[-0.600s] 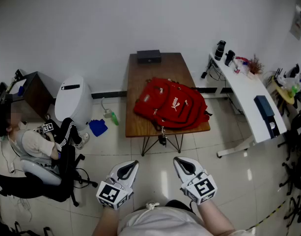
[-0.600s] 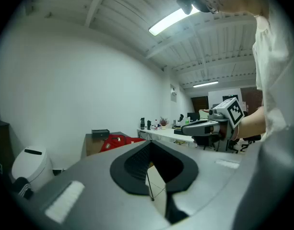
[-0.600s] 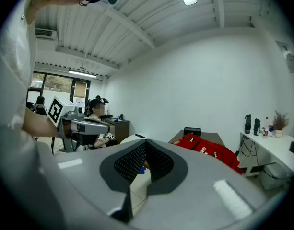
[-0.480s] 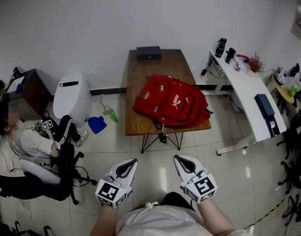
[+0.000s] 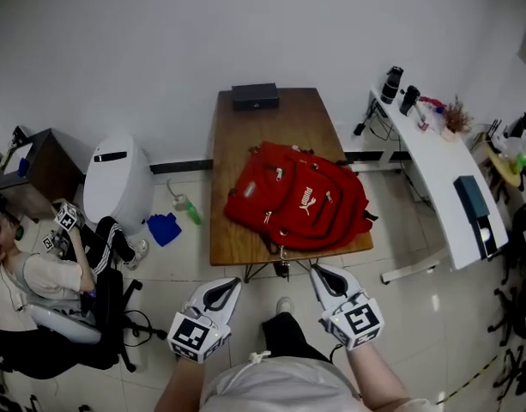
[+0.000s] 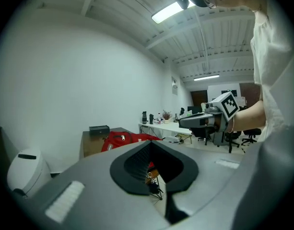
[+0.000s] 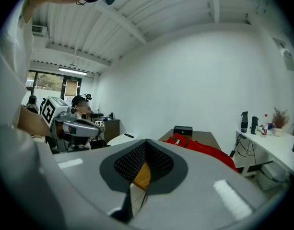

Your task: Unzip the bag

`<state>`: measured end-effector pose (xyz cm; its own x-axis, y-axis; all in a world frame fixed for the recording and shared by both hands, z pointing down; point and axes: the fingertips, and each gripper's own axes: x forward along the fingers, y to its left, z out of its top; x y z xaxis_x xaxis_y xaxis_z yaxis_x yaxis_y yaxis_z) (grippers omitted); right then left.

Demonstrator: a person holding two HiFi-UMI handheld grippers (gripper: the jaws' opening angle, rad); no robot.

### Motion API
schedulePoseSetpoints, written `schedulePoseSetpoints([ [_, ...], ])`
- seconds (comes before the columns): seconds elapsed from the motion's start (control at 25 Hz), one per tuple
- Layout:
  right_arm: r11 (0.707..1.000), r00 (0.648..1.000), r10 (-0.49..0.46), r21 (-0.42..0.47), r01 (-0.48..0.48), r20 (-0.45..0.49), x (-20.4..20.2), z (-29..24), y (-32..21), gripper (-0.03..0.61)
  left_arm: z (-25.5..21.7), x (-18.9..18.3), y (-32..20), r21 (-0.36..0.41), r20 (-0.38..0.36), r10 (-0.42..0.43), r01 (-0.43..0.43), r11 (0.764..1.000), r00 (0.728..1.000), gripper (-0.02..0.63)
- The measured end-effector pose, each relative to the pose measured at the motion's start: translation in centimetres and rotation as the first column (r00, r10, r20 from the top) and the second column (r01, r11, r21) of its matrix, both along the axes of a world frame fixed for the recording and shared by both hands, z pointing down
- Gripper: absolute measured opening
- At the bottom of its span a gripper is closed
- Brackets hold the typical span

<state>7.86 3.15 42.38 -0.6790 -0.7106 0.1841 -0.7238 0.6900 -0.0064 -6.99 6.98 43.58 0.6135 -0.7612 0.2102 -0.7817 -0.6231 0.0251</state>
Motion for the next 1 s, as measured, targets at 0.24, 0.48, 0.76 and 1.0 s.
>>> schedulePoseSetpoints([
  [0.24, 0.996, 0.998, -0.056, -0.063, 0.058, 0.038, 0.0, -0.4, -10.0, 0.006, -0.2, 0.0, -10.5, -0.009, 0.019, -0.052, 0.052, 0.999, 0.998, 0.006],
  [0.48, 0.989, 0.994, -0.108, -0.099, 0.109, 0.017, -1.4, 0.6, -15.9, 0.006, 0.8, 0.2, -17.2, -0.037, 0.022, -0.073, 0.074, 0.997, 0.997, 0.006],
  [0.76, 0.958, 0.99, -0.138, -0.254, 0.129, -0.017, -5.3, 5.2, -17.8, 0.006, 4.3, -1.4, -21.6, -0.135, 0.014, -0.056, 0.057, 0.989, 0.998, 0.006],
  [1.0, 0.888, 0.994, -0.096, -0.456, 0.062, -0.051, -8.9, 12.8, -18.3, 0.124, 8.4, -1.7, -25.6, -0.216, -0.003, 0.041, -0.04, 0.976, 0.999, 0.006],
])
